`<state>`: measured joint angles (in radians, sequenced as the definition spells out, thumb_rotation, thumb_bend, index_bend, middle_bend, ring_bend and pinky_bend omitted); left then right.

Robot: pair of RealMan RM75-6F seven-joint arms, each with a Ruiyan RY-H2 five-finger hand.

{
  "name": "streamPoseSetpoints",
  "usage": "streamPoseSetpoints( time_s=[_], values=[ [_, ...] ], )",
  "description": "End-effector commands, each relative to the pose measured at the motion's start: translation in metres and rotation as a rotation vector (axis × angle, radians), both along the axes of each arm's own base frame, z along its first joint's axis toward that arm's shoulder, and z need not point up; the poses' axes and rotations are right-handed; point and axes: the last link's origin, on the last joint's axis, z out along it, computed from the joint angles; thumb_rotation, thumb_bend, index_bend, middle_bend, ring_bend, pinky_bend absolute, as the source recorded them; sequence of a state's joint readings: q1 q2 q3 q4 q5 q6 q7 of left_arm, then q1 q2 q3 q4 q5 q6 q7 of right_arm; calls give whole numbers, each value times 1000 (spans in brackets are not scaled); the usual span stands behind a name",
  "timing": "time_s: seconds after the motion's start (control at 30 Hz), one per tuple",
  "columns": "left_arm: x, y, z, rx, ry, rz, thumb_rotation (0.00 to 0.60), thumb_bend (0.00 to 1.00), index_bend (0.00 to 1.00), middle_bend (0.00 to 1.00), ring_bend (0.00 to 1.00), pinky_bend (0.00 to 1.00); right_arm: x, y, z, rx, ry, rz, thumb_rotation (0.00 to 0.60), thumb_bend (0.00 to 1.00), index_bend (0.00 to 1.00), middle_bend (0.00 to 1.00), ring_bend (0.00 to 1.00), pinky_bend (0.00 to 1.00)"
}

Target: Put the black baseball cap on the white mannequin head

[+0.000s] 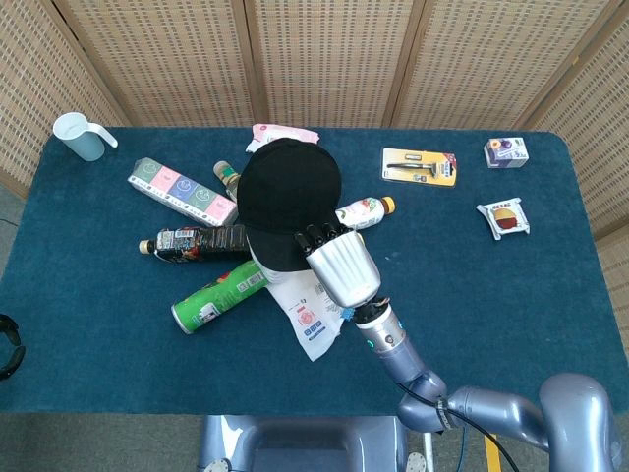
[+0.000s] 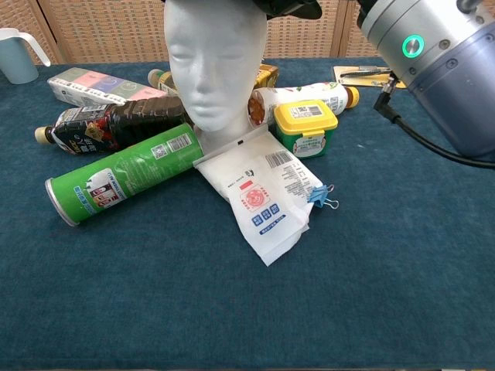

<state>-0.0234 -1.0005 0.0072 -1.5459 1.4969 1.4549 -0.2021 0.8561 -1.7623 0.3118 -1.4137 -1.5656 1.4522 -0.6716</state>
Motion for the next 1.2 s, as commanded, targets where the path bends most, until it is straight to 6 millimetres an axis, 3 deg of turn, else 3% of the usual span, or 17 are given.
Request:
streamPoseSetpoints(
  time_s=[0.03,0.87,1.2],
  values=[
    [0,0,-1,-2,0,1,600,349,550,415,289,299,2,3,-2,7,3,4,600,409,691,669,770,924],
    [-8,-7,-1,-7,-4,27,600,350,550,415,289,299,13,20,-30,92,81,17,600,399,683,660,754,908],
    [-8,-7,0,-2,-1,26,600,349,550,415,290,299,7,21,-32,133,115,-8,600,279,526,568,672,845]
  ],
)
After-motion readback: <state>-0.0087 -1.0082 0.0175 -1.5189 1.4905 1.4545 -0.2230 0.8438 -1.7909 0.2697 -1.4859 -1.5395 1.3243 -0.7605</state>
